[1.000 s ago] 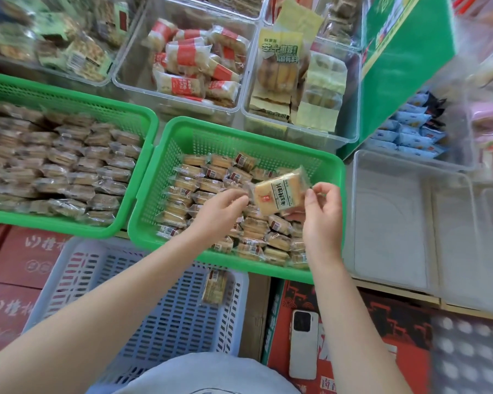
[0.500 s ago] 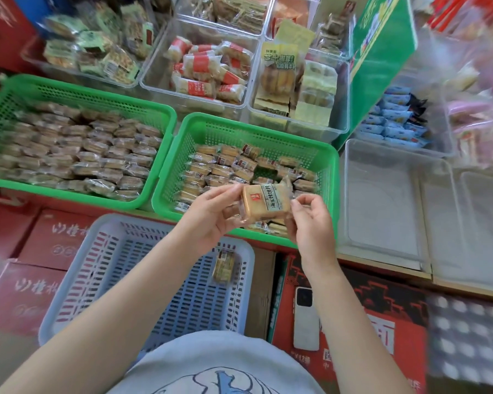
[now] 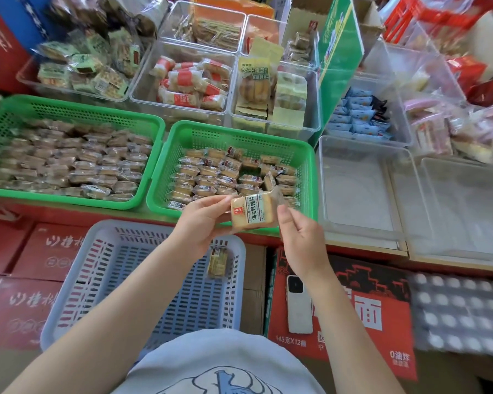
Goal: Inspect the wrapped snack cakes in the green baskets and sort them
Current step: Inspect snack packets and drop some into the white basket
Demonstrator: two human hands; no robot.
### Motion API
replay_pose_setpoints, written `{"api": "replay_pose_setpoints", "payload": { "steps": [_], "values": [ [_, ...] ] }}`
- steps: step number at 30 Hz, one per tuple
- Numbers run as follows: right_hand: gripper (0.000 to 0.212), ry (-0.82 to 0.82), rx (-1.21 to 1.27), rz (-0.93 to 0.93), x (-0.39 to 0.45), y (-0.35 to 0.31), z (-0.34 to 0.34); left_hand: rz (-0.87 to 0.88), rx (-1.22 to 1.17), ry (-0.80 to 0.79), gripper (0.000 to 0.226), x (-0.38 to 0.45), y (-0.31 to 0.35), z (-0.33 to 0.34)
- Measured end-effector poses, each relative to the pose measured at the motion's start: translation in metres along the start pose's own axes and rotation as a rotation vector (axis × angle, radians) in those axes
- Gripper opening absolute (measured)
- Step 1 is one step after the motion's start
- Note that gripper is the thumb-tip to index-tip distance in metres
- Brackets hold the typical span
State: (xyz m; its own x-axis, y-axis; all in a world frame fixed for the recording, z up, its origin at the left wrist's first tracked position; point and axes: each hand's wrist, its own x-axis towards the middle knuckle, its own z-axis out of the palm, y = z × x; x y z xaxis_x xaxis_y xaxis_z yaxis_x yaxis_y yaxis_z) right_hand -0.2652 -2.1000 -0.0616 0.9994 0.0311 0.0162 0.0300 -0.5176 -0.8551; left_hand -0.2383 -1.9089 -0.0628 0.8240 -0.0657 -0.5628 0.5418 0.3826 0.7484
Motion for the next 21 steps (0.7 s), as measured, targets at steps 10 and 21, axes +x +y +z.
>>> {"api": "replay_pose_setpoints", "payload": {
  "steps": [10, 21],
  "values": [
    [0.035, 0.139, -0.441, -0.275, -0.008, 0.006, 0.008, 0.190, 0.559, 0.261, 0.020, -0.009, -0.009, -0.005],
    [0.038, 0.174, 0.283, 0.292, 0.005, -0.024, 0.027, 0.243, 0.271, 0.016, 0.034, -0.026, 0.004, -0.015]
  ]
}}
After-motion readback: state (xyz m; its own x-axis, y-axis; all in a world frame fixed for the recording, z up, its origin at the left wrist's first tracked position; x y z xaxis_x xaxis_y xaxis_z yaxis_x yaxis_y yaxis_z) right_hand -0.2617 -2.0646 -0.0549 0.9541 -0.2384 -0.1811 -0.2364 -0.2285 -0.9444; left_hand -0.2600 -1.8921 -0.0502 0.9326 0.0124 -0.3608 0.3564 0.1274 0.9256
